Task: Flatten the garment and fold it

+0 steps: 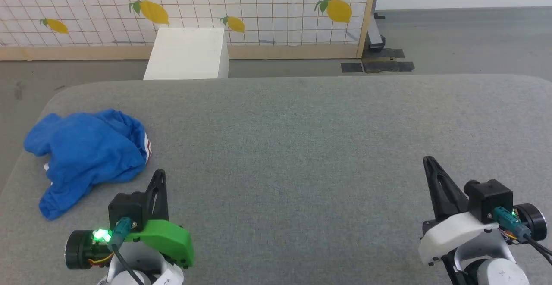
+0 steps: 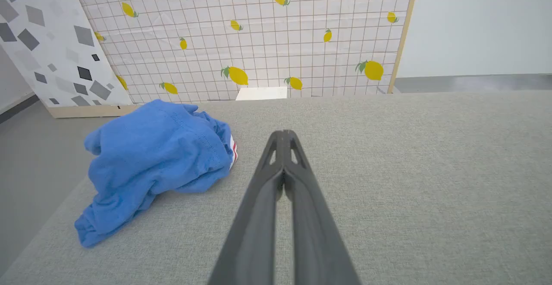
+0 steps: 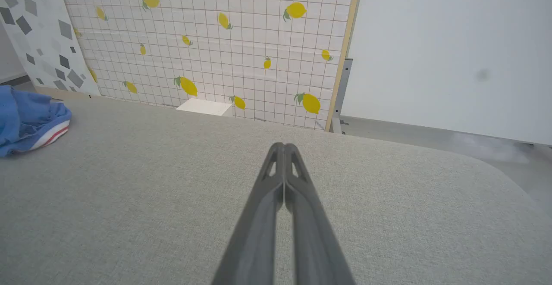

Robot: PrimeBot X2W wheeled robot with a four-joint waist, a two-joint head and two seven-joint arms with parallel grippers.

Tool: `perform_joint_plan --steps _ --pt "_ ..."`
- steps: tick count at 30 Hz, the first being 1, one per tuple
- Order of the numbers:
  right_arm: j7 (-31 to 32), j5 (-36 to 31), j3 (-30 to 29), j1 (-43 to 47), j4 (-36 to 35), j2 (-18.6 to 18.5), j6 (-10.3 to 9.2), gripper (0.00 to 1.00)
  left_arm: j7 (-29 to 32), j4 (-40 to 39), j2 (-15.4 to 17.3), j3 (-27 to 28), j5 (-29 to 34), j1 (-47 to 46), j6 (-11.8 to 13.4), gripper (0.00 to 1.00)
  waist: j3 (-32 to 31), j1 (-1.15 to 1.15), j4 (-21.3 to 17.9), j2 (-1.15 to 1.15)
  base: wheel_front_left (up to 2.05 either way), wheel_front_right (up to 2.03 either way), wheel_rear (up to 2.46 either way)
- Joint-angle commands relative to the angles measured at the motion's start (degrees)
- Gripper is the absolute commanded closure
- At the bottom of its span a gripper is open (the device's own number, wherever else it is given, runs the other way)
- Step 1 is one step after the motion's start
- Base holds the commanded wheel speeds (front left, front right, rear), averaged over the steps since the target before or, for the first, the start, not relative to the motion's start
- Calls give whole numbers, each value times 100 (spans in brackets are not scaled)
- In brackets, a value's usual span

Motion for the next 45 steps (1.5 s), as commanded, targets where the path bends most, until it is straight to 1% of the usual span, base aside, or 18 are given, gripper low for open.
perform_joint_plan --steps 1,41,42,45 --pt "1 -36 10 93 -30 14 20 100 7 -16 -11 13 58 61 38 100 0 0 0 0 0 0 0" --pt "1 -36 10 93 -30 14 20 100 7 -16 -11 13 58 61 38 100 0 0 0 0 0 0 0" --pt "0 0 0 1 0 0 0 0 0 0 0 -1 0 1 0 0 0 0 0 0 0 0 0" --pt "-2 7 -2 1 6 -2 -2 0 -3 3 1 -9 -4 0 -1 0 0 0 0 0 0 0 0"
